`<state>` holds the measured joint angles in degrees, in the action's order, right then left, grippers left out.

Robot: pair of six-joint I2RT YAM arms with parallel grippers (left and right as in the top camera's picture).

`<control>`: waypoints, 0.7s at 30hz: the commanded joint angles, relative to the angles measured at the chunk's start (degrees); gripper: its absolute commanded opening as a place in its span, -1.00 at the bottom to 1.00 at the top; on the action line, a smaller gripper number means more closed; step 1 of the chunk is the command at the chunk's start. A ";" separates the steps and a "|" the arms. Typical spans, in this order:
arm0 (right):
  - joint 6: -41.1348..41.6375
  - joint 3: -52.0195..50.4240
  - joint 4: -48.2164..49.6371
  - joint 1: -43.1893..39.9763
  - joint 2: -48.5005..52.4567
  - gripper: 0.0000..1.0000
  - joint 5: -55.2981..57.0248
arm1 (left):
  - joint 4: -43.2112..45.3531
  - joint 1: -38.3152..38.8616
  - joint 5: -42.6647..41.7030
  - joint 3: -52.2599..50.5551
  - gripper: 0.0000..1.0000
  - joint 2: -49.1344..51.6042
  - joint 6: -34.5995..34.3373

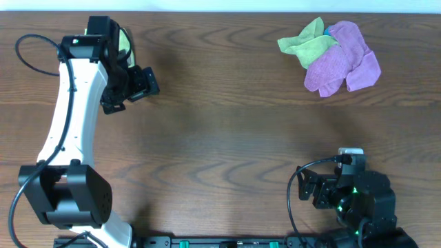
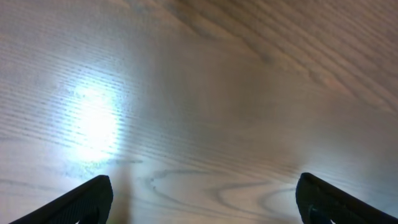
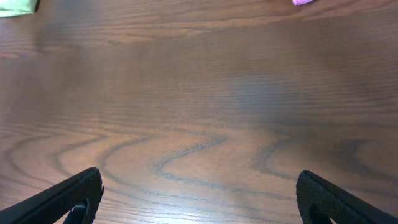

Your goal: Fold the cloth

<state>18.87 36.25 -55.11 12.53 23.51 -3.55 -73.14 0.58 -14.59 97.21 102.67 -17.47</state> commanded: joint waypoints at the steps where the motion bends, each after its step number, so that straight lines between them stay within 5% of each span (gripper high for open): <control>1: 0.63 -0.22 0.00 -0.50 -0.26 0.99 0.52 | 0.48 2.21 0.76 0.20 0.91 -0.94 2.36; 8: 0.63 -0.22 0.00 -0.52 -0.26 0.98 0.55 | 18.58 8.17 3.26 -11.52 0.91 -11.54 9.75; 14: 0.63 -0.22 0.00 -0.50 -0.26 0.98 0.52 | 41.24 9.07 5.05 -37.42 0.91 -32.83 10.73; 21: 0.63 -0.22 0.00 -0.52 -0.26 0.99 0.52 | 51.28 4.59 6.25 -65.29 0.91 -58.97 12.79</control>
<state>18.90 36.12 -55.09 12.45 23.51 -3.53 -22.57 7.20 -9.54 38.35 50.50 -6.28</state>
